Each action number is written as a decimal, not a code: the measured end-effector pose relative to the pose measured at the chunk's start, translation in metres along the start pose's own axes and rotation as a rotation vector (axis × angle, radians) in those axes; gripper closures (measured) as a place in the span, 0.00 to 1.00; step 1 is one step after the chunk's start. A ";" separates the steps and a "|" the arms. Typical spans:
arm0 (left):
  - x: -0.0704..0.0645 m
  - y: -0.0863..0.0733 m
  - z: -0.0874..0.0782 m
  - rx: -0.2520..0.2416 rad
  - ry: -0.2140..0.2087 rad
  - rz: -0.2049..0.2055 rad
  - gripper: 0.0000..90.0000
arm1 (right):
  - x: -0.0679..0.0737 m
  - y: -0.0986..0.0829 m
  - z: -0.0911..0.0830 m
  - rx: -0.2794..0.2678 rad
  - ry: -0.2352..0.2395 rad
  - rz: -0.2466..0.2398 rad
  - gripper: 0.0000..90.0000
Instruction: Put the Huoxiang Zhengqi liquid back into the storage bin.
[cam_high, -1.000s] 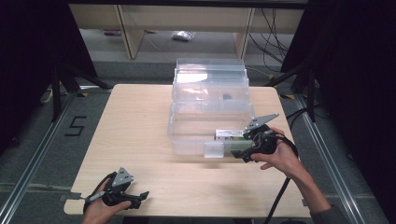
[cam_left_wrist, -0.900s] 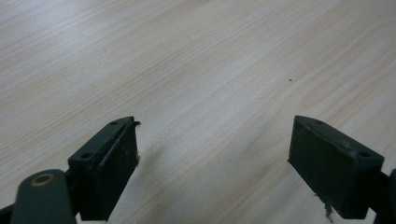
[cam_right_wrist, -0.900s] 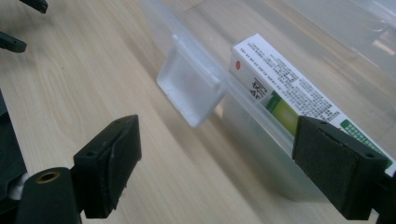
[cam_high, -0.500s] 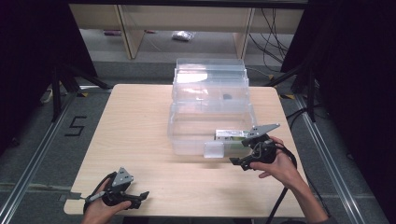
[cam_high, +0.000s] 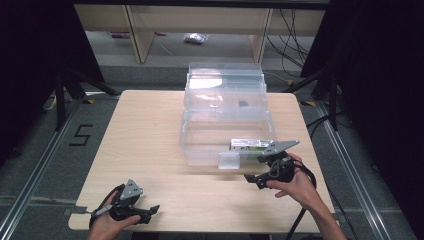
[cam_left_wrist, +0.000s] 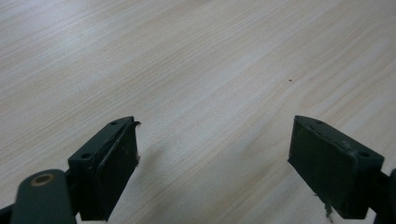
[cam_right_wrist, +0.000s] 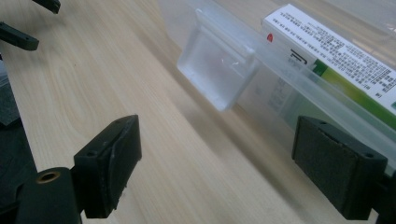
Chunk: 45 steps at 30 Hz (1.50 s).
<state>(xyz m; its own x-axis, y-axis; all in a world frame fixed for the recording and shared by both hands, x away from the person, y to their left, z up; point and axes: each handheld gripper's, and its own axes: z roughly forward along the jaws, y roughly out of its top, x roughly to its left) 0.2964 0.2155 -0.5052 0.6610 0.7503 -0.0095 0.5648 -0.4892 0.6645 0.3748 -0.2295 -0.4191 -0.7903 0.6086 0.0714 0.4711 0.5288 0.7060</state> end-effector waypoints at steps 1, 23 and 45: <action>0.000 0.000 0.000 0.000 0.000 -0.001 0.17 | 0.001 0.000 -0.002 0.022 0.008 0.006 0.19; 0.000 0.000 0.000 0.002 -0.001 0.006 0.17 | 0.013 -0.027 0.013 -0.017 0.011 0.010 0.19; -0.001 0.000 0.000 -0.011 -0.003 -0.005 0.17 | 0.016 -0.046 0.016 0.009 0.020 0.047 0.18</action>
<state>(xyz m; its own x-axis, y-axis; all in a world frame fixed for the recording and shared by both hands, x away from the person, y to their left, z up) 0.2954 0.2144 -0.5048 0.6594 0.7516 -0.0150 0.5630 -0.4805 0.6725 0.3465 -0.2342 -0.4613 -0.7750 0.6208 0.1182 0.5110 0.5055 0.6952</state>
